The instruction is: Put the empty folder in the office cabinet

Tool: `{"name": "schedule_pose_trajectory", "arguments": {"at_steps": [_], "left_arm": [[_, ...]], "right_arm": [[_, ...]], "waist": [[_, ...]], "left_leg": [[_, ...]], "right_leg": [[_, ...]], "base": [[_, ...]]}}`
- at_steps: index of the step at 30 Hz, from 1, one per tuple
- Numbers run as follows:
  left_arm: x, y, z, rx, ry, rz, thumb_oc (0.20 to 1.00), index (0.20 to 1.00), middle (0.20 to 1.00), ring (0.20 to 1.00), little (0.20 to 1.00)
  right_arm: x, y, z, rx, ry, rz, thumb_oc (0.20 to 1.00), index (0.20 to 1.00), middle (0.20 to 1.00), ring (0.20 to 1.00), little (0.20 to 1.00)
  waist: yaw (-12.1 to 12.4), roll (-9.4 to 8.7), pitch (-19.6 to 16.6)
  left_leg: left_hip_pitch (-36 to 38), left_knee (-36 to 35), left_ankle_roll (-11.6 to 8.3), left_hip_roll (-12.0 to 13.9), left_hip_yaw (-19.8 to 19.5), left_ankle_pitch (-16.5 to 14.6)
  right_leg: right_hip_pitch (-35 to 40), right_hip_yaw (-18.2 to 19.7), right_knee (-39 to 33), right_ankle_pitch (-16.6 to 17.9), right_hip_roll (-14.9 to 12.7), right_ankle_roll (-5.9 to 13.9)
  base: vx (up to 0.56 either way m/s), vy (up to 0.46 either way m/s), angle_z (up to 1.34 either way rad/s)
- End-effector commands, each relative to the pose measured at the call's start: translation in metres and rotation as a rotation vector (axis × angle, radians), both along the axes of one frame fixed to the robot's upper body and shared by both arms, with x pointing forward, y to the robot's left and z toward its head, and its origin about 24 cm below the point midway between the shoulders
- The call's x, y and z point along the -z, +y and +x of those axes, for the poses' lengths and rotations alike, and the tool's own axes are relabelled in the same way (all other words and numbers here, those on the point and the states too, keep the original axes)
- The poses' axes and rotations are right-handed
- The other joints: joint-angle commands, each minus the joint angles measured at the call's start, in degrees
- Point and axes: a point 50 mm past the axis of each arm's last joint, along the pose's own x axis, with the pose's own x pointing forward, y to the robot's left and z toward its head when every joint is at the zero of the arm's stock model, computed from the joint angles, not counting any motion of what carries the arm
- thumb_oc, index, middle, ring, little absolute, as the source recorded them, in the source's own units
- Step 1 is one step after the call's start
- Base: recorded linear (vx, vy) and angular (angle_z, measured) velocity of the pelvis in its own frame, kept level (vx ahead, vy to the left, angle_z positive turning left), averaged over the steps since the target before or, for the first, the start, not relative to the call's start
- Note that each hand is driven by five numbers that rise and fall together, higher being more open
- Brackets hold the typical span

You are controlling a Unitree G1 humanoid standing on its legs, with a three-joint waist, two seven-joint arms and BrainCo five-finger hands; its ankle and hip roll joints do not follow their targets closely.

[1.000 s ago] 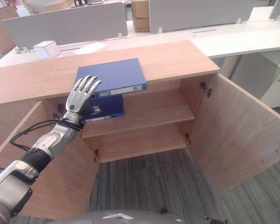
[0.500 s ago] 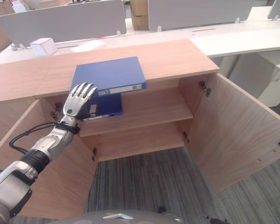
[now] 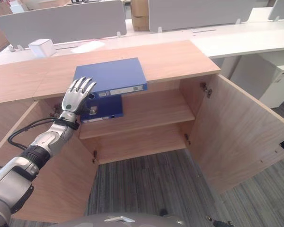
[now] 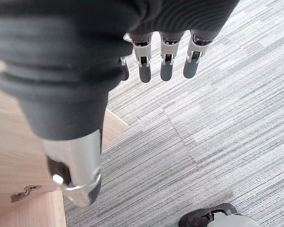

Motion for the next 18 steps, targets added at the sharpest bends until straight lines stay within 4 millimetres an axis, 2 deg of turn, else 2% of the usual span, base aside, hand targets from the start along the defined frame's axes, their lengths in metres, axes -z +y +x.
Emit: {"name": "schedule_pose_trajectory", "arguments": {"at_steps": [1,18], "left_arm": [[-0.0574,0.0248,0.0239,-0.086,-0.163,0.023,1.0,1.0,1.0,1.0,1.0],[-0.0526,0.0272,0.0298,-0.108,-0.117,0.054,1.0,1.0,1.0,1.0,1.0]], "right_arm": [[-0.0029,-0.0116,-0.0003,-0.008,0.023,-0.048,1.0,1.0,1.0,1.0,1.0],[-0.0036,-0.0139,-0.002,0.013,0.014,-0.052,1.0,1.0,1.0,1.0,1.0]], "waist": [[-0.3,-1.9,-0.63],[-1.09,-1.8,-0.78]], "left_leg": [[2.3,-0.01,-3.91,3.59,-0.43,-7.86],[2.12,-0.01,-4.08,3.68,0.02,-7.75]], "right_leg": [[1.41,-1.91,0.25,-3.23,-4.06,6.15],[1.08,-1.76,0.25,-3.04,-3.96,6.23]], "base": [[0.0,0.0,0.0],[0.0,0.0,0.0]]}}
